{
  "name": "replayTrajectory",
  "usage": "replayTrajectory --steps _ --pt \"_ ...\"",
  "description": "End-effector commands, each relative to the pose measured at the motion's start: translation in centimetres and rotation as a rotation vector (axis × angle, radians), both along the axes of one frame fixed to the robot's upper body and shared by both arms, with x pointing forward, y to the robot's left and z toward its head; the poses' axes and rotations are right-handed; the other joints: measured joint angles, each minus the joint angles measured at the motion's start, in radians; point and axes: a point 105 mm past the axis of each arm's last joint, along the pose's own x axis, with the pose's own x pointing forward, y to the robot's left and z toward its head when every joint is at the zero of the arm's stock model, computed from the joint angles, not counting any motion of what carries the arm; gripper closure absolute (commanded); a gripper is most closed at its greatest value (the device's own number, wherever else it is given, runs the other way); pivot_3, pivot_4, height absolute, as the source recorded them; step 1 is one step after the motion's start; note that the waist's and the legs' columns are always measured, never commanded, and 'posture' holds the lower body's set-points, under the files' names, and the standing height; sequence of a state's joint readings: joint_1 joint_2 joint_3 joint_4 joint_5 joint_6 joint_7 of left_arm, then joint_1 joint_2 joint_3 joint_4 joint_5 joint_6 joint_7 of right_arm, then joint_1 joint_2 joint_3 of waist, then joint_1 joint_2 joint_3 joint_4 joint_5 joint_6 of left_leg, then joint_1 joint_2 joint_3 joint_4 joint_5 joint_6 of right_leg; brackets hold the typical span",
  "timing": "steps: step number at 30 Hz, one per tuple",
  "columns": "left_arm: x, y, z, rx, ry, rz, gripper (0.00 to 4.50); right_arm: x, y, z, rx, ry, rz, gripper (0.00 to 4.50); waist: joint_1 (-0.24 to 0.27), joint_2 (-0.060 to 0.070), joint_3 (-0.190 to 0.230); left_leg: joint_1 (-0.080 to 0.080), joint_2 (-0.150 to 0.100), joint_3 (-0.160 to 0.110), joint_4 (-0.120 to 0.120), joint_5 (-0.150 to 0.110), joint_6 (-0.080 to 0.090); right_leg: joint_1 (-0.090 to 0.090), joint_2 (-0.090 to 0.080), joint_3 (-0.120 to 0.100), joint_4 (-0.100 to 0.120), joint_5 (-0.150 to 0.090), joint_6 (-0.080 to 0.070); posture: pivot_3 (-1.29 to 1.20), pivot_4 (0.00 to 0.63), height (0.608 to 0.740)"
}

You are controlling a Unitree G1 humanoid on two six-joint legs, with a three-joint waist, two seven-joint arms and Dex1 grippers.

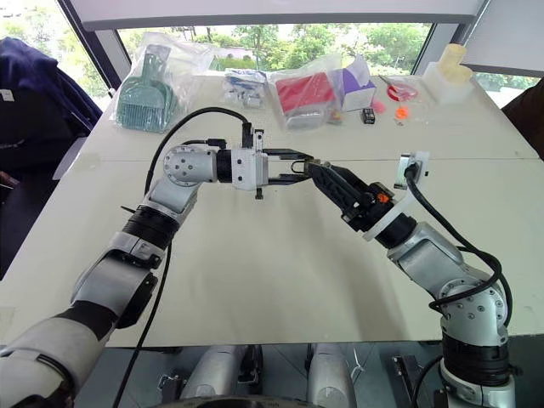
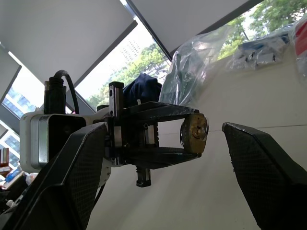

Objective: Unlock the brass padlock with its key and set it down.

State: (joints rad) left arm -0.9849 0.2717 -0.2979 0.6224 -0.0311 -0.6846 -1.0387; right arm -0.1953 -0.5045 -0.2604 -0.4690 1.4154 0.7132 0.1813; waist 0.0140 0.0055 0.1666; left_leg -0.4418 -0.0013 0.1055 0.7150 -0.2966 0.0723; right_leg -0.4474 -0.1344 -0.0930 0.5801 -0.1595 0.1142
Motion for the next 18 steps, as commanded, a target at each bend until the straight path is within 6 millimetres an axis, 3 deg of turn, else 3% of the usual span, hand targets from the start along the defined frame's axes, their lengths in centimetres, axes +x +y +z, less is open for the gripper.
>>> replayTrajectory --steps 1,9,12,18 --pt "-0.54 -0.47 2.04 -0.058 -0.079 -0.025 3.74 -0.09 0.17 0.58 0.006 -0.027 0.009 0.53 0.0 0.0 0.0 0.0 0.0 0.0 0.0 0.0 0.0 0.0 0.0 0.0 0.0 0.0 0.0 0.0 0.15 0.735" --pt "-1.13 -0.87 2.07 -0.068 -0.1 -0.052 3.74 0.29 0.16 0.26 0.021 -0.012 0.009 0.53 -0.001 0.0 0.0 0.0 0.0 0.0 0.0 0.0 0.0 0.0 0.0 0.0 0.0 0.0 0.0 0.0 0.15 0.735" --pt "-1.14 -0.87 2.07 -0.069 -0.101 -0.053 3.74 0.53 0.07 0.35 0.029 -0.013 0.0 1.22 -0.001 0.0 0.0 0.0 0.0 0.0 0.0 0.0 0.0 0.0 0.0 0.0 0.0 0.0 0.0 0.0 0.15 0.735" --pt "-1.36 -1.0 2.24 -0.08 -0.115 -0.058 3.74 0.88 0.45 0.04 0.003 -0.006 -0.005 4.19 -0.001 0.0 0.0 0.0 0.0 0.0 0.0 0.0 0.0 0.0 0.0 0.0 0.0 0.0 0.0 0.0 0.15 0.735"
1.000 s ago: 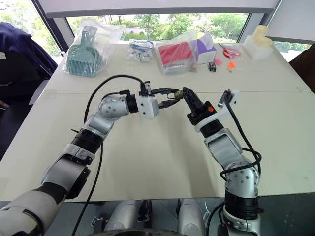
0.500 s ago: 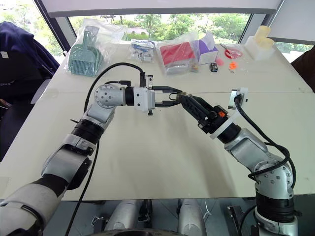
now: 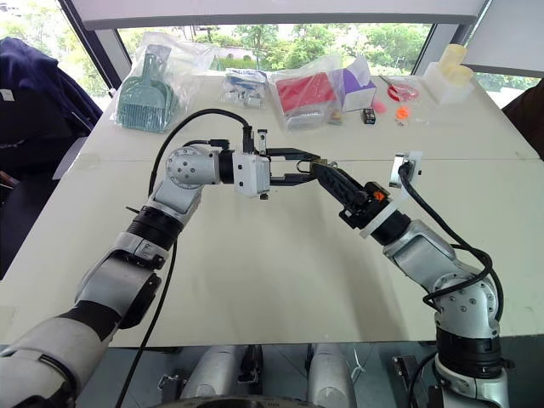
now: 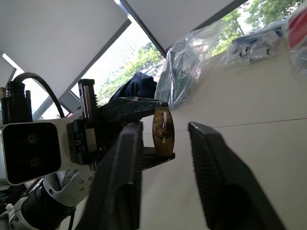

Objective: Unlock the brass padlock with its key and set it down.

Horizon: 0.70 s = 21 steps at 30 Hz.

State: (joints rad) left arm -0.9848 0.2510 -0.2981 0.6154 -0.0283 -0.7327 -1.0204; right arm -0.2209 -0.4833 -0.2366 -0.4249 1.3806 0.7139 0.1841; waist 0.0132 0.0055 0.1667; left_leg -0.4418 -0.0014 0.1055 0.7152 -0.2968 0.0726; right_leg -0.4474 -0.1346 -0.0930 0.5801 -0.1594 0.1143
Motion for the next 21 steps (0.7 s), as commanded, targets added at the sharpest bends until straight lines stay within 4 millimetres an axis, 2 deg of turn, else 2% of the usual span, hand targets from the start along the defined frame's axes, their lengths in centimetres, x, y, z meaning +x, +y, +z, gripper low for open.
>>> replayTrajectory --steps 1,7,9,13,15,17,21 --pt "-0.7 -0.4 1.7 -0.046 -0.07 -0.026 3.74 0.0 0.3 0.6 -0.002 -0.027 0.004 4.42 0.0 0.0 0.0 0.0 0.0 0.0 0.0 0.0 0.0 0.0 0.0 0.0 0.0 0.0 0.0 0.0 0.15 0.735" --pt "-0.8 -0.5 1.6 -0.041 -0.067 -0.029 3.74 0.1 0.7 0.3 -0.007 -0.016 0.022 4.42 0.0 0.0 0.0 0.0 0.0 0.0 0.0 0.0 0.0 0.0 0.0 0.0 0.0 0.0 0.0 0.0 0.15 0.735" --pt "-0.6 -0.3 1.0 -0.01 -0.028 -0.025 2.71 0.3 0.5 0.3 0.002 -0.018 0.01 4.5 0.0 0.0 0.0 0.0 0.0 0.0 0.0 0.0 0.0 0.0 0.0 0.0 0.0 0.0 0.0 0.0 0.15 0.735" --pt "-0.1 0.2 0.8 -0.008 0.046 0.002 1.39 0.5 0.3 0.3 0.006 -0.021 -0.009 4.5 0.0 0.0 0.0 0.0 0.0 0.0 0.0 0.0 0.0 0.0 0.0 0.0 0.0 0.0 0.0 0.0 0.15 0.735" --pt "0.7 0.8 1.2 -0.061 0.191 0.039 0.72 0.6 0.2 0.4 0.009 -0.023 -0.02 4.5 -0.001 0.0 0.0 0.0 0.0 0.0 0.0 0.0 0.0 0.0 0.0 0.0 0.0 0.0 0.0 0.0 0.15 0.735" --pt "1.1 1.7 1.8 -0.104 0.321 0.052 0.72 0.6 0.0 0.4 0.011 -0.025 -0.027 4.5 -0.002 0.0 0.0 0.0 0.0 0.0 0.0 0.0 0.0 0.0 0.0 0.0 0.0 0.0 0.0 0.0 0.15 0.735" --pt "1.4 2.5 2.6 -0.143 0.406 0.082 0.72 0.6 -0.1 0.5 0.015 -0.024 -0.034 4.5 -0.001 0.0 0.0 0.0 0.0 0.0 0.0 0.0 0.0 0.0 0.001 0.0 0.0 0.0 0.0 0.0 0.15 0.735"
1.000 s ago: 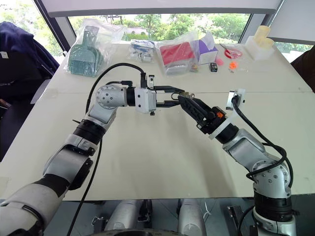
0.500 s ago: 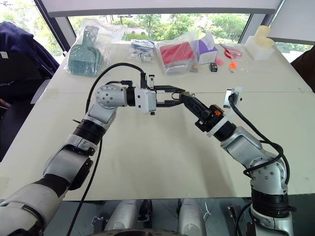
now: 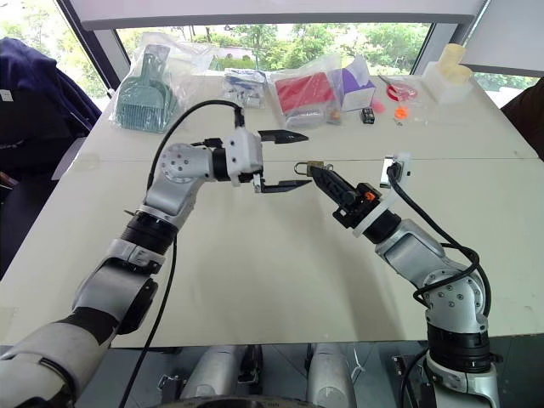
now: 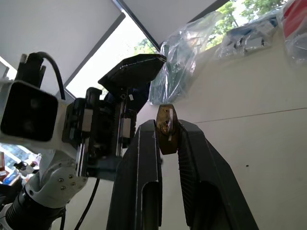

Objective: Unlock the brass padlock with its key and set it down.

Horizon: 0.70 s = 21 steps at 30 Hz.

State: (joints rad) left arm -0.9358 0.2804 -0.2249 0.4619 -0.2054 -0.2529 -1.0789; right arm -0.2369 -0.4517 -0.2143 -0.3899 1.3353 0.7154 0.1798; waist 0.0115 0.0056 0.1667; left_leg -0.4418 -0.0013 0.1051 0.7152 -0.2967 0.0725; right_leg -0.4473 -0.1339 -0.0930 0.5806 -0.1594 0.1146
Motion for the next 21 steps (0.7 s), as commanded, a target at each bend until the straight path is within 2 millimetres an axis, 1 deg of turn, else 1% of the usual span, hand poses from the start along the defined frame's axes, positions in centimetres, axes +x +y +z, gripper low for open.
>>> replayTrajectory --steps 1,11,17,21 --pt "-0.2 0.6 2.1 -0.07 0.018 0.013 0.72 -0.2 -0.4 1.3 0.018 -0.053 -0.021 4.5 0.001 0.0 0.0 0.0 0.0 0.0 0.0 0.0 0.0 0.0 0.0 0.0 0.0 0.0 0.0 0.0 0.15 0.735" --pt "0.0 0.6 0.5 -0.022 0.013 0.023 0.72 -0.2 -0.1 2.0 0.039 -0.066 -0.014 4.5 0.001 0.0 0.0 0.001 -0.001 0.0 0.0 0.0 0.0 0.002 0.0 0.0 -0.001 0.0 0.0 0.0 0.15 0.735" --pt "0.8 0.5 0.4 -0.021 -0.003 0.05 0.72 -0.8 0.5 2.2 0.056 -0.069 0.014 4.5 0.001 0.0 0.0 0.001 -0.001 -0.001 0.0 0.0 0.0 0.002 0.0 0.0 -0.001 0.0 0.0 0.0 0.15 0.735" --pt "1.4 0.1 0.6 -0.035 -0.014 0.064 0.72 -1.2 1.0 2.2 0.058 -0.065 0.044 4.5 0.002 0.0 0.0 0.001 -0.001 -0.001 0.0 0.0 0.0 0.002 0.0 0.0 -0.001 0.0 0.0 0.0 0.15 0.735"
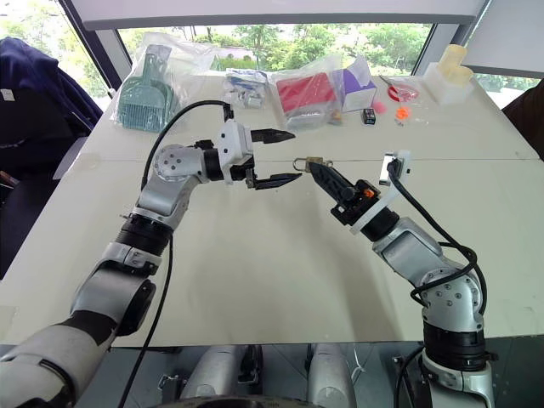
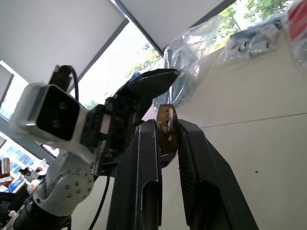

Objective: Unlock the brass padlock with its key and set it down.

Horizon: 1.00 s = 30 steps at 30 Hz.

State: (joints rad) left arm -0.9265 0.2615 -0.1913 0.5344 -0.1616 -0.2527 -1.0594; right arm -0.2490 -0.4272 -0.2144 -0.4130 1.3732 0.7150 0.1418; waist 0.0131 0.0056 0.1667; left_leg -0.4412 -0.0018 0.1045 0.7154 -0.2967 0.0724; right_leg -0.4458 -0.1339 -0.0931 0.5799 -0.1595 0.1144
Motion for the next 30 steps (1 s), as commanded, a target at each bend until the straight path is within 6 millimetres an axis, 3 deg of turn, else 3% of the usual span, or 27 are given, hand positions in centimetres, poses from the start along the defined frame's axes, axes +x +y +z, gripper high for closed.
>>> replayTrajectory --steps 1,9,15,20,30 --pt "0.2 -0.7 2.1 -0.037 -0.079 -0.001 0.72 -1.1 0.5 1.4 0.018 -0.057 0.034 4.5 0.001 0.0 0.0 0.0 0.0 0.0 0.0 0.0 0.0 0.0 0.0 0.0 0.0 0.0 0.0 0.0 0.15 0.735" --pt "0.6 -0.9 1.8 -0.018 -0.087 0.004 0.72 -1.2 0.4 1.2 0.018 -0.049 0.021 4.5 -0.001 0.0 0.0 0.0 0.0 0.0 0.0 0.0 0.0 0.0 0.0 0.0 0.0 0.0 0.0 0.0 0.15 0.735" --pt "1.9 0.8 0.2 0.045 -0.056 0.085 0.72 -1.0 0.1 1.0 0.019 -0.046 0.001 4.5 -0.001 0.0 0.0 0.0 0.0 0.0 0.0 0.0 0.0 0.0 0.0 0.0 0.0 0.0 0.0 0.0 0.15 0.735" --pt "3.0 2.1 2.3 -0.065 -0.017 0.165 0.72 -0.9 0.0 0.9 0.018 -0.043 -0.003 4.5 0.0 0.0 0.0 0.0 0.0 0.0 0.0 0.0 0.0 0.0 0.0 0.0 0.0 0.0 0.0 0.0 0.15 0.735" --pt "-0.2 1.7 4.5 -0.169 0.159 0.013 0.72 -0.5 -0.4 0.8 0.009 -0.037 -0.024 4.5 -0.002 0.0 0.0 0.0 0.0 0.0 0.0 0.0 0.0 0.0 0.0 0.0 0.0 0.0 0.0 0.0 0.15 0.735"
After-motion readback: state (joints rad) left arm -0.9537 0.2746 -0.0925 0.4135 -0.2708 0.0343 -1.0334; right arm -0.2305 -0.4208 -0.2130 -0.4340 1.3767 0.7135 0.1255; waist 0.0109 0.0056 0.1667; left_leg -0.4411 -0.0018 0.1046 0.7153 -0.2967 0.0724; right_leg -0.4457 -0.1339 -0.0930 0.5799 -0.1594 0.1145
